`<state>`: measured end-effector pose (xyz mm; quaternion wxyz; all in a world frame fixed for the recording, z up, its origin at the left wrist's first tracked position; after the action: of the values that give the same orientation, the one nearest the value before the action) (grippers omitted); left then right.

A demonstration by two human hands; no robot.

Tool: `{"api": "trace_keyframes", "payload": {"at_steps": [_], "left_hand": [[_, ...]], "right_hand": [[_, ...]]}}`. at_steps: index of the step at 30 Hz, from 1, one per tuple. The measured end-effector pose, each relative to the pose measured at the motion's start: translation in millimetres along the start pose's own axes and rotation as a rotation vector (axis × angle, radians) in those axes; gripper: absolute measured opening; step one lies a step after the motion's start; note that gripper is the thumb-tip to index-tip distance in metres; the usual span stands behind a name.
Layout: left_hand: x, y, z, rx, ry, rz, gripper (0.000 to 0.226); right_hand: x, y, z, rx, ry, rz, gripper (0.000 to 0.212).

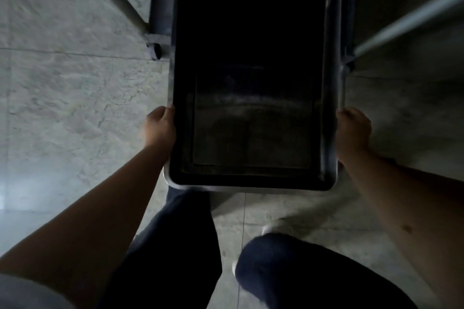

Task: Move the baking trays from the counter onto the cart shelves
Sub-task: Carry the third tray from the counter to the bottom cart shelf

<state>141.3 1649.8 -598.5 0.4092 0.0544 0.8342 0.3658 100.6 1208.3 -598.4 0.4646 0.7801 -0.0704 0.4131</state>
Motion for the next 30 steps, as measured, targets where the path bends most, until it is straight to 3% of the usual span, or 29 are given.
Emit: {"api": "trace_keyframes", "payload": {"at_steps": [8, 17, 26, 30], "left_hand": [[13.0, -65.9, 75.9, -0.067, -0.101, -0.030, 0.048], [16.8, -103.5, 130.7, -0.112, -0.203, -0.069, 0.050], [-2.6, -103.2, 150.9, -0.150, -0.235, -0.014, 0.043], [-3.3, -108.1, 155.1, -0.069, -0.203, -0.027, 0.039]], "right_hand": [[-26.5, -86.0, 59.8, 0.012, 0.032, 0.196, 0.040], [-49.4, -158.6, 105.9, 0.018, -0.036, 0.336, 0.028], [-11.7, -178.3, 128.6, 0.012, 0.067, 0.197, 0.027], [5.1, -180.1, 141.2, 0.018, 0.160, 0.123, 0.019]]}}
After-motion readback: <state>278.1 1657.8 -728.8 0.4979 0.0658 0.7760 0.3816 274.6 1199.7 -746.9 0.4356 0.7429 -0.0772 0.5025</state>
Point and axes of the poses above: each hand's wrist, its own z-axis towards the middle knuckle, its own y-axis out of the back of the hand, x = y × z, the point moved 6 cm from there along z, towards the middle knuckle, and after that the axes turned 14 degrees about -x, right-handed, at the moved point
